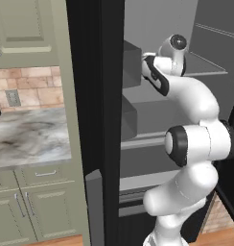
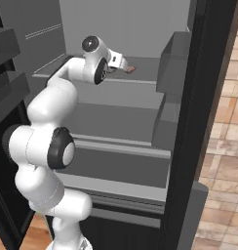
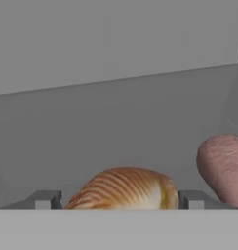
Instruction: Move the pork loin and scallops from the top shelf to the second highest shelf to make space. Then, place the pitcher from the counter on the cleared top shelf.
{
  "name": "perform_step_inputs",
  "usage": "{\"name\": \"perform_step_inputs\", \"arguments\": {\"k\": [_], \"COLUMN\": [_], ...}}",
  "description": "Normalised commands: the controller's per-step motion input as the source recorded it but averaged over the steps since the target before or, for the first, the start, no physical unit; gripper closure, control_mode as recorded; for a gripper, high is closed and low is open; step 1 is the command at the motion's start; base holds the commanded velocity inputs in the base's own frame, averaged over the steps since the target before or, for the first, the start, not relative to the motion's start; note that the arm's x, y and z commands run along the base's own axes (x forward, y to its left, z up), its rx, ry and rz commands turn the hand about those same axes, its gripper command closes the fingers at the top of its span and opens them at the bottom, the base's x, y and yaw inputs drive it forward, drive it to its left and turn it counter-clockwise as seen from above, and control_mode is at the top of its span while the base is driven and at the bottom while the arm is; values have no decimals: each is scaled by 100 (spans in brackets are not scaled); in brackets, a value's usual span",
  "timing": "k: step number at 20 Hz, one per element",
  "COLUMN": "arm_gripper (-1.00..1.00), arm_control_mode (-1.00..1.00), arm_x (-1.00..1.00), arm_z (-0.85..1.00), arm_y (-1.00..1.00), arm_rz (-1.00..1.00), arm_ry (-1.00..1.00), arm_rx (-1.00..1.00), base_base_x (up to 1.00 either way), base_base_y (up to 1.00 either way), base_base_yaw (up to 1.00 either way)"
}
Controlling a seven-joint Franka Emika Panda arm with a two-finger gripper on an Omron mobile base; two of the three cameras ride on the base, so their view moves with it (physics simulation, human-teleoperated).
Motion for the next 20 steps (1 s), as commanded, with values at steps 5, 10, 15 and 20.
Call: {"name": "perform_step_inputs", "arguments": {"k": [5, 10, 15, 20], "arm_gripper": [100, 100, 100, 100], "arm_control_mode": [-100, -100, -100, -100], "arm_x": [-89, -100, -100, -100], "arm_z": [-18, 0, 0, -12], "arm_y": [9, 6, 0, 0], "arm_rz": [0, 0, 2, 9], "arm_ry": [-11, -20, -2, 5], "arm_rx": [-2, 0, 0, 0], "base_base_x": [0, 0, 0, 0], "base_base_y": [0, 0, 0, 0], "base_base_yaw": [0, 0, 0, 0]}}
